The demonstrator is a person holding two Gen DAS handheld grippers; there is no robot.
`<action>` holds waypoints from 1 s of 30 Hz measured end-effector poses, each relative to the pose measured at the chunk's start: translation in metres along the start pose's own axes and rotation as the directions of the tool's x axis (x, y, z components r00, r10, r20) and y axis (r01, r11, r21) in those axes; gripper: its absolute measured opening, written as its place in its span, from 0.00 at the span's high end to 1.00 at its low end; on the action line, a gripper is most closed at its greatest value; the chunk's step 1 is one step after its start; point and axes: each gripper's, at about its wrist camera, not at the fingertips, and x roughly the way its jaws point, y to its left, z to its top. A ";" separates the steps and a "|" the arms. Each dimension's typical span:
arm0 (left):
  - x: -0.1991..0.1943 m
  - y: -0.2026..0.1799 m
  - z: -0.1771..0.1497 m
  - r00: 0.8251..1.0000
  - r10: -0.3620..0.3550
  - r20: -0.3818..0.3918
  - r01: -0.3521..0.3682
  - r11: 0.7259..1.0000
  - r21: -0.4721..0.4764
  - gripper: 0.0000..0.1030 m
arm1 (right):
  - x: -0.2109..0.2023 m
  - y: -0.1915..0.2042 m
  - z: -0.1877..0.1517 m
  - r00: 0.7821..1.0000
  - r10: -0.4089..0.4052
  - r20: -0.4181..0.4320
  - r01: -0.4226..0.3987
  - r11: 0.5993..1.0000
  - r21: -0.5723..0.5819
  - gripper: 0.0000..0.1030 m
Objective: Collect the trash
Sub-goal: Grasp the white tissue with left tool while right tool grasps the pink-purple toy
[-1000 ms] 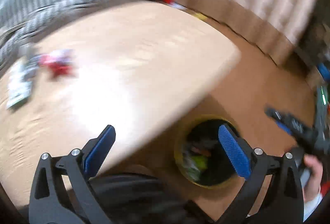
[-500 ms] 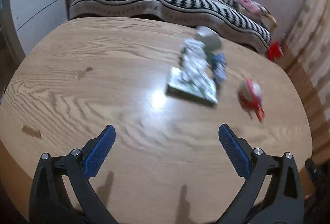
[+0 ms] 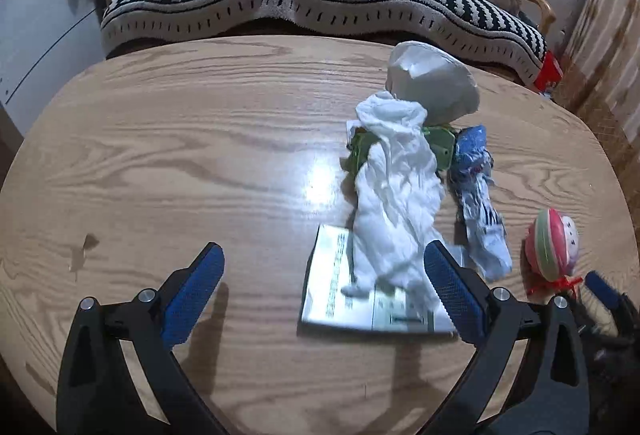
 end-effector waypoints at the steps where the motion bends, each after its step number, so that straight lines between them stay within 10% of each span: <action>1: 0.002 -0.001 0.003 1.000 -0.007 0.003 0.007 1.000 0.003 0.05 | 0.001 0.000 0.000 1.000 0.001 0.002 -0.001 1.000 -0.010 0.06; 5: 0.011 -0.012 0.011 1.000 -0.010 0.026 0.008 0.998 0.061 0.05 | 0.006 -0.001 0.003 1.000 -0.011 0.013 0.012 0.999 -0.047 0.15; 9: 0.019 -0.021 0.013 0.999 -0.009 0.035 0.005 0.994 0.108 0.12 | 0.008 0.010 -0.001 0.998 -0.047 0.035 0.051 0.991 -0.127 0.44; 11: 0.023 -0.023 0.014 0.999 0.008 0.032 -0.013 0.991 0.135 0.86 | 0.005 0.015 -0.004 0.998 -0.041 0.043 0.047 0.987 -0.155 0.68; 15: 0.018 -0.010 0.014 0.999 -0.042 0.023 0.040 0.996 0.079 0.90 | 0.003 0.020 -0.009 0.999 -0.011 0.040 0.018 0.986 -0.168 0.83; 30: -0.030 0.013 0.008 0.994 -0.058 0.094 0.052 0.996 0.066 0.91 | -0.027 0.010 -0.013 0.990 0.018 0.136 -0.009 0.997 -0.071 0.84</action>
